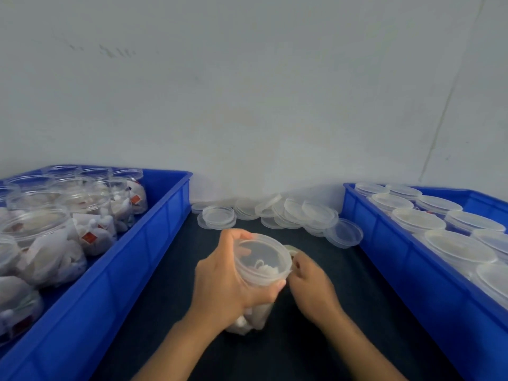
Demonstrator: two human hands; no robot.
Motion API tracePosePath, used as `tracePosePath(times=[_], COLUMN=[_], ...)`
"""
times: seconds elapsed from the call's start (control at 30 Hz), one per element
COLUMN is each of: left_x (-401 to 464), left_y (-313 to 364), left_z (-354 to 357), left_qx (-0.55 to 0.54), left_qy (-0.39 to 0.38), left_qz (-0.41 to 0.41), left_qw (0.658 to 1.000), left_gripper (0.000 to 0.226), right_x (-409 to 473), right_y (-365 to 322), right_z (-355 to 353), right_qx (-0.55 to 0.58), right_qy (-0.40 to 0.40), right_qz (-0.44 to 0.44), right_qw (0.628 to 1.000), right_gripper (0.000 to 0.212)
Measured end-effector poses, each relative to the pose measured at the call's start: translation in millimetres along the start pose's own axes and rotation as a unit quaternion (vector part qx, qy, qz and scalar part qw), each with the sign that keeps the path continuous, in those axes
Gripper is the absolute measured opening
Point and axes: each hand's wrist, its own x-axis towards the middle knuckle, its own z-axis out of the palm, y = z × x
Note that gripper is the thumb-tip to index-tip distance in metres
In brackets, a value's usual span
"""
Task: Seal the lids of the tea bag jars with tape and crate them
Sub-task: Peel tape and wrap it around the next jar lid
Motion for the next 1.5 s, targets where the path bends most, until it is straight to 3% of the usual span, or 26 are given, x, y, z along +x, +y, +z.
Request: tracePosePath(times=[0.17,0.4,0.53,0.67,0.8,0.9,1.03,1.1,1.2,1.23,1.27,1.33,1.5], left_x=[2.6,9.5,11.5,12.0,16.2,17.0,18.2,20.7,25.7,26.8,27.0,25.2,21.5], left_y=[-13.0,-17.3,-22.0,-28.3,-32.0,-36.8,-45.2,-47.5,-46.9,-46.4,-44.4,-37.2,-33.4], left_z=[-2.8,-3.7,-2.6,-1.6,-2.1,-5.1,-7.8,-8.2,-11.2,-11.7,-11.6,-10.7,2.5], left_qx=[-0.030,-0.083,-0.085,-0.102,-0.170,-0.220,-0.273,-0.316,-0.341,-0.341,-0.340,-0.348,-0.358], left_qy=[0.053,0.086,0.095,0.110,0.143,0.170,0.160,0.144,0.113,0.106,0.100,0.084,0.046], left_qz=[-0.021,-0.039,-0.047,-0.053,-0.077,-0.098,-0.141,-0.163,-0.161,-0.153,-0.149,-0.146,-0.149], left_qw=[0.998,0.992,0.991,0.987,0.972,0.956,0.938,0.923,0.919,0.922,0.923,0.922,0.921], left_gripper=[0.076,0.079,0.079,0.077,0.080,0.081,0.099,0.100,0.109,0.120,0.131,0.138,0.108], right_x=[4.4,9.1,12.5,11.5,-0.1,-0.9,-3.6,-11.7,-14.8,-15.0,-10.4,-15.8,-27.8], right_y=[3.0,10.4,13.7,11.8,4.3,11.4,8.5,0.3,-8.8,-16.3,-22.0,-31.0,-55.2], right_z=[-4.2,12.6,27.4,31.5,35.7,46.0,47.2,44.2,38.8,30.2,20.9,8.9,-0.9], right_qx=[-0.030,-0.158,-0.189,-0.315,-0.338,-0.235,-0.026,0.101,0.320,0.329,0.367,0.418,0.452], right_qy=[0.027,0.108,0.046,0.017,0.064,-0.020,-0.088,-0.110,-0.170,-0.141,-0.107,-0.100,-0.166], right_qz=[-0.034,-0.174,-0.261,-0.240,-0.234,-0.253,-0.275,-0.231,-0.134,-0.113,-0.089,-0.129,-0.119], right_qw=[0.999,0.966,0.946,0.918,0.910,0.938,0.957,0.961,0.922,0.927,0.920,0.894,0.868], right_gripper=[0.027,0.041,0.025,0.023,0.049,0.064,0.050,0.037,0.021,0.018,0.028,0.033,0.048])
